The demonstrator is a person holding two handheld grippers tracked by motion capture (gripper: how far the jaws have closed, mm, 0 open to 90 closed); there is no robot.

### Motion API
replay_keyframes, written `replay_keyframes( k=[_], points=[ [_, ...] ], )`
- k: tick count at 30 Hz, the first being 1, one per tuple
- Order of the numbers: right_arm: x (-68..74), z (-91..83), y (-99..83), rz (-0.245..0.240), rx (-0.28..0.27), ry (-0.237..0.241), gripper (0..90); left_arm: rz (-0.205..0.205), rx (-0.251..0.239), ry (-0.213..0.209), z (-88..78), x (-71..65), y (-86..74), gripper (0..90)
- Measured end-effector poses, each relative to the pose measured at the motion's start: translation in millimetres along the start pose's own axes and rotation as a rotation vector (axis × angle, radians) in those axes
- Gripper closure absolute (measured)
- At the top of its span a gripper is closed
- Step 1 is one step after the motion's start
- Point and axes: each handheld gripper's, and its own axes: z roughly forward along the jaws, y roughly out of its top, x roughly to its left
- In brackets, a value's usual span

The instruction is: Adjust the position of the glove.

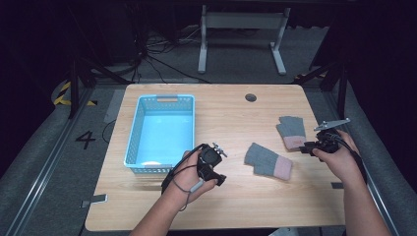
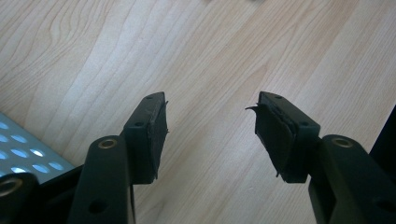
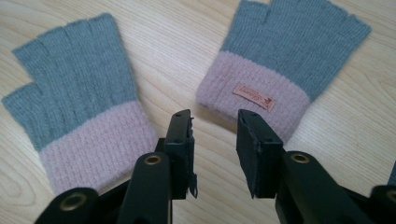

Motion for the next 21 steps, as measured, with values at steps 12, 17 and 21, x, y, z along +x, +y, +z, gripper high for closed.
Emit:
replay_keyframes(
  k=[12, 17, 21],
  points=[
    [6.2, -4.4, 3.6, -0.006, -0.026, 0.076, 64.3, 0.017, 0.038, -0.011, -1.5, -0.6, 0.6, 43.5],
    [15.4, -8.2, 9.3, -0.027, -0.072, 0.189, 62.2, 0.017, 0.032, -0.101, -1.6, -6.2, 1.7, 41.9],
    [24.0, -10.3, 12.9, -0.046, -0.073, 0.193, 61.3, 0.050, 0.051, -0.071, -4.7, -13.2, 3.3, 41.0]
  ],
)
